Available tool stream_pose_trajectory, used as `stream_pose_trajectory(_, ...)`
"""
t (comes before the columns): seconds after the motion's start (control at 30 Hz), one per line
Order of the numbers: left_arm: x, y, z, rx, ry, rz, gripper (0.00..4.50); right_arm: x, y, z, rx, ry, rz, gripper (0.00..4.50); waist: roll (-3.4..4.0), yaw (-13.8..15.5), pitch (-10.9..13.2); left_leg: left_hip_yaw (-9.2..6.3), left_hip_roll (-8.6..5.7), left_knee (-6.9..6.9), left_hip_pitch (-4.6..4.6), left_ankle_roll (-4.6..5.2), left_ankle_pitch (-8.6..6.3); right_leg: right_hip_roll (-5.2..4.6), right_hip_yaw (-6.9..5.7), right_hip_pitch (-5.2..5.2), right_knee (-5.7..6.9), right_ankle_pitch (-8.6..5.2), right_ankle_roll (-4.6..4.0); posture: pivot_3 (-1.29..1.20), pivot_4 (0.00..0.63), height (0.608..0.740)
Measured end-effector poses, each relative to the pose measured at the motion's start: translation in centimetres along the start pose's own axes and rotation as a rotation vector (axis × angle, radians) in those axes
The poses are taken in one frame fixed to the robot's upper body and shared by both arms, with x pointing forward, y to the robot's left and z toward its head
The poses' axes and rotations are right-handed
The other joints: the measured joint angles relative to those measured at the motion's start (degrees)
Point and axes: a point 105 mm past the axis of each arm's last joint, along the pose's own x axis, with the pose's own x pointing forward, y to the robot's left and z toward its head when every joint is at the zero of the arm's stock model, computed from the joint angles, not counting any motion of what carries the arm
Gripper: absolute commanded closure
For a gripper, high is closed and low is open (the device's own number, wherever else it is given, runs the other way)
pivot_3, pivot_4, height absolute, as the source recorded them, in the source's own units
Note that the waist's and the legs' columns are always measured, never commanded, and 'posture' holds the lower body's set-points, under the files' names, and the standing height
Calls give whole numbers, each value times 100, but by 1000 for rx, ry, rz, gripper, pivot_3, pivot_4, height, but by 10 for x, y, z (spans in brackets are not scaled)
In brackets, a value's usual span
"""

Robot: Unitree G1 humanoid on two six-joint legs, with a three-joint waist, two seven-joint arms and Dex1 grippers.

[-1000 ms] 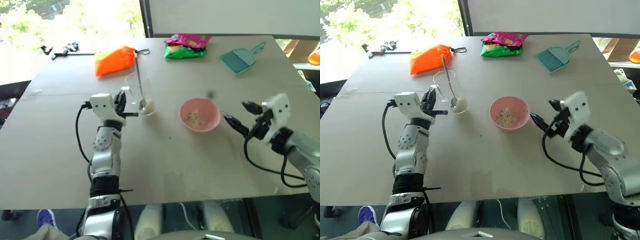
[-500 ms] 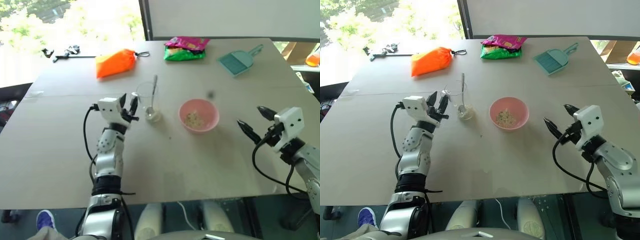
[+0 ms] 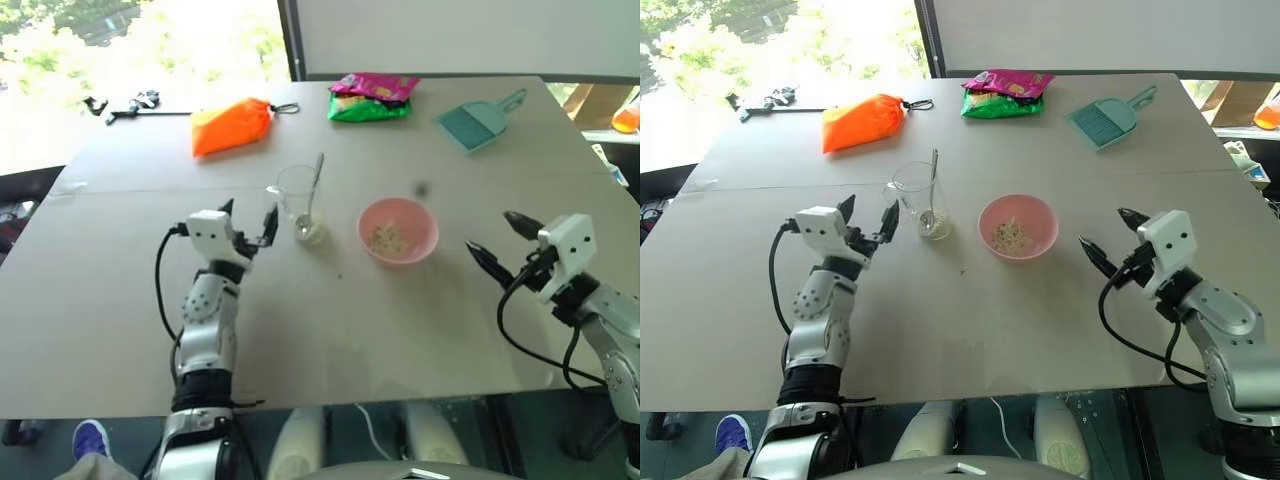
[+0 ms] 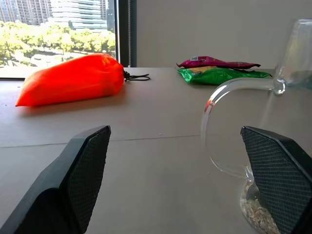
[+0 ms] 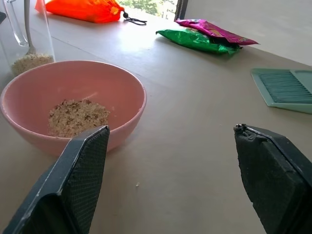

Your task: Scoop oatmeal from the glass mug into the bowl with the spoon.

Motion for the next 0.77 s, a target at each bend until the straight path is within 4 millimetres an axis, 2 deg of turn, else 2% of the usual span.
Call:
stream_pose_trajectory(0.13, -12, 4, 1, 7, 35, -5, 50, -2, 4, 0, 0, -4, 35, 368, 0, -1, 0, 0, 1, -4, 0, 0, 0, 0, 0, 0, -4, 0, 0, 0, 150, 740)
stream_pose_trajectory(0.23, -40, 0, 7, -33, 99, -115, 50, -12, 11, -5, 12, 12, 117, 368, 2, -7, 1, 2, 5, -25, 2, 0, 0, 0, 0, 1, -23, 0, -1, 0, 150, 740)
stream_pose_trajectory(0.3, -50, -3, 10, -44, 131, -166, 50, -17, 9, -5, 4, 26, 129, 368, 4, 4, 2, 2, 6, -35, 6, 0, 0, -1, -1, 5, -32, 0, -1, 0, 150, 740)
stream_pose_trajectory(0.37, -75, -6, 14, -45, 218, -264, 50, -23, 2, -5, -12, 49, 162, 368, 2, -13, 2, 8, 12, -50, 12, 0, -1, 2, 2, 12, -51, 0, -1, 0, 150, 740)
stream_pose_trajectory(0.5, -117, -6, 10, -70, 371, -342, 50, -33, -15, -15, -12, 123, 216, 368, 9, 1, 4, 17, 13, -69, 27, 2, -1, -1, 6, 27, -72, 0, -2, 0, 150, 740)
stream_pose_trajectory(0.57, -127, -11, 13, -83, 405, -379, 50, -34, -20, -14, -26, 140, 261, 368, 10, 19, 5, 13, 13, -69, 25, 2, -1, 0, 1, 27, -72, 0, -2, 0, 150, 740)
stream_pose_trajectory(0.63, -129, -13, 20, -86, 398, -397, 50, -33, -26, -11, -51, 140, 277, 368, 11, 49, 5, 11, 13, -68, 26, 2, -1, -1, -1, 29, -73, 0, -3, 0, 150, 740)
stream_pose_trajectory(0.77, -134, -3, 34, -55, 400, -382, 50, -31, -42, -6, -78, 150, 300, 368, 13, 35, 7, 14, 14, -69, 28, 1, -2, -1, 0, 33, -78, -1, -3, 0, 150, 740)
